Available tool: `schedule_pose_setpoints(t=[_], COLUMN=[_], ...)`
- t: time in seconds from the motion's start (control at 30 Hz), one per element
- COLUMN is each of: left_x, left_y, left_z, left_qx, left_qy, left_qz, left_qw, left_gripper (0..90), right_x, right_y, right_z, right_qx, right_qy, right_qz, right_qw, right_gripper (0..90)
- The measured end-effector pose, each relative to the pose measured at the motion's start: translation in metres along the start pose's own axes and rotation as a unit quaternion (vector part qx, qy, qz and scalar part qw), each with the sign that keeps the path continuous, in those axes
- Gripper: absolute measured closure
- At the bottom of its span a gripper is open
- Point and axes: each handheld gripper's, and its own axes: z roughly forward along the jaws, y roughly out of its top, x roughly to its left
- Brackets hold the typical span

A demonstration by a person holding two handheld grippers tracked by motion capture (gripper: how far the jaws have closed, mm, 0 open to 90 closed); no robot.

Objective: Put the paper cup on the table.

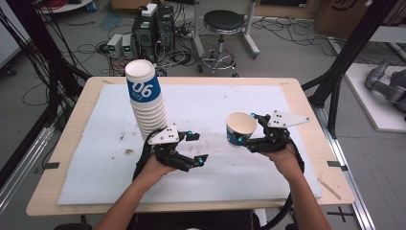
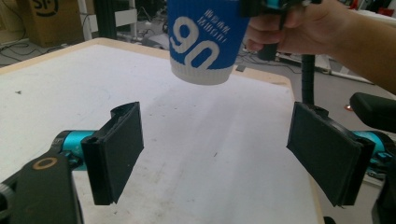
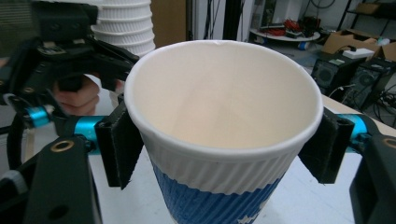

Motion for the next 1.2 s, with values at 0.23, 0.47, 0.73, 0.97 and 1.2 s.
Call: schedule_pose_setpoints(t=[0.23,0.47,0.73,0.97,1.2], left_x=[-0.012,-0.033,-0.042,-0.034,-0.016], left_y=[0.004,0.005,-0.004,-0.018,-0.034], left_z=[-0.018,-0.063,-0.104,-0.139,-0.164], left_qx=[-0.010,-0.022,-0.024,-0.027,-0.029], left_qy=[0.003,0.021,0.037,0.070,0.131], left_qz=[0.009,0.024,0.029,0.018,0.011], left_qw=[0.9999,0.9992,0.9986,0.9970,0.9909], left_gripper=[18.3,18.6,18.6,18.6,18.6], right_x=[-0.001,-0.004,-0.013,-0.035,-0.058], right_y=[-0.003,-0.005,-0.006,-0.009,-0.021], right_z=[-0.003,-0.005,-0.002,0.012,0.027], right_qx=[-0.003,-0.004,-0.008,-0.012,0.006], right_qy=[-0.005,-0.008,-0.027,-0.060,-0.124], right_qz=[-0.001,0.005,0.015,0.040,0.063], right_qw=[1.0000,0.9999,0.9995,0.9973,0.9903], right_gripper=[25.3,25.3,25.3,25.3,25.3])
